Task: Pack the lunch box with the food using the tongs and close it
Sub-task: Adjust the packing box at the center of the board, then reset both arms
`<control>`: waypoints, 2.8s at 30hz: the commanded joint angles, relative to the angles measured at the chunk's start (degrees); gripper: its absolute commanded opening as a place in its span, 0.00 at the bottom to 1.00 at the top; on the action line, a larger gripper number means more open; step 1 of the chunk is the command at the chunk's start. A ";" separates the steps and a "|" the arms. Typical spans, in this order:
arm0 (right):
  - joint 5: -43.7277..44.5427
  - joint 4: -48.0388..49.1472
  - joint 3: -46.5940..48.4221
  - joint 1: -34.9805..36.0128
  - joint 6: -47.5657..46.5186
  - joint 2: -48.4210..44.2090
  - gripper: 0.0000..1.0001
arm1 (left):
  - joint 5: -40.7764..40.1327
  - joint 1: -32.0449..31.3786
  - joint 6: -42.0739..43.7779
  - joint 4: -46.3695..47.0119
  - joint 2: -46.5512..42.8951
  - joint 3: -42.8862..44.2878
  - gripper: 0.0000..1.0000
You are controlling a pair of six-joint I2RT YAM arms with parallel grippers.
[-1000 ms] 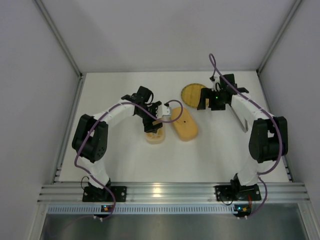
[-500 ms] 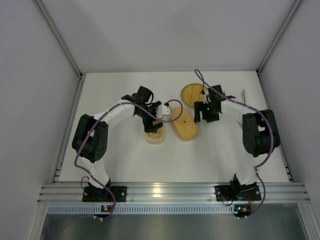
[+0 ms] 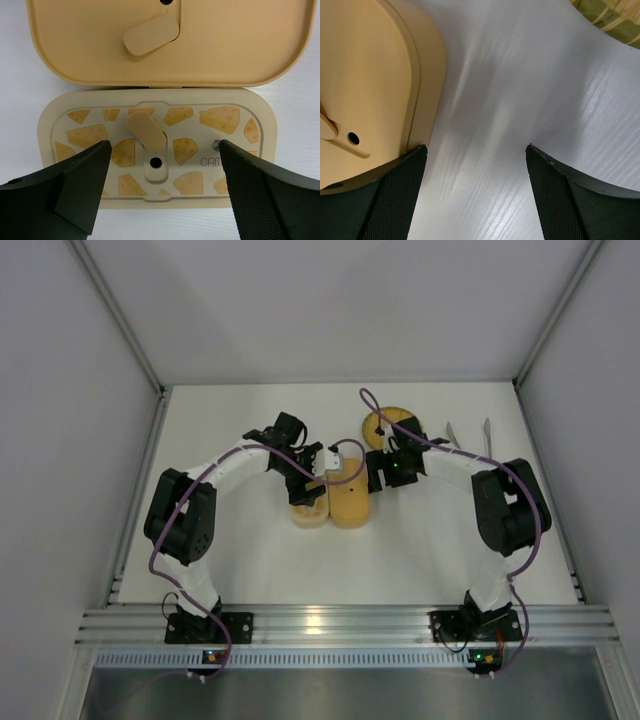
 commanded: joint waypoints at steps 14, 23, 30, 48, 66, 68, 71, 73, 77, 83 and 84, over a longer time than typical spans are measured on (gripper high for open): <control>-3.94 -0.61 -0.73 -4.83 0.24 -5.20 0.87 | 7.49 -1.01 2.70 -10.16 -5.63 4.78 0.95; -12.11 -3.33 1.37 -13.53 0.15 -12.67 0.93 | 6.01 -7.25 -2.67 -9.20 0.07 12.87 0.95; -14.23 -5.79 1.90 -18.81 0.07 -16.46 0.95 | 3.29 -9.89 -4.77 -6.73 8.24 17.79 0.95; -15.99 -6.50 1.11 -24.35 -0.11 -15.93 0.95 | -4.89 -14.55 -4.34 1.26 14.50 7.26 0.95; -16.34 -7.73 0.67 -25.40 -0.81 -16.81 0.96 | -6.47 -15.60 -6.80 3.11 14.76 2.68 0.94; -16.87 -7.55 0.67 -25.40 -0.46 -17.25 0.97 | -6.56 -15.60 -7.06 3.02 14.06 2.77 0.95; -17.39 -7.29 0.76 -25.40 -0.11 -17.69 0.98 | -6.82 -15.60 -8.02 1.10 12.40 5.48 0.95; -17.66 -7.20 1.02 -25.40 0.07 -18.22 0.99 | -6.39 -15.60 -8.82 -0.93 10.99 9.08 0.96; -18.27 -7.20 1.99 -25.40 1.03 -19.36 0.99 | -5.86 -15.60 -10.57 -4.00 7.04 16.37 0.97; -18.71 -6.68 3.05 -25.32 1.65 -21.56 0.99 | -6.47 -15.52 -16.01 -4.72 0.36 22.10 0.98; -18.63 -6.68 3.05 -25.32 1.56 -21.82 0.99 | -6.56 -15.52 -17.16 -4.19 -0.78 21.84 0.98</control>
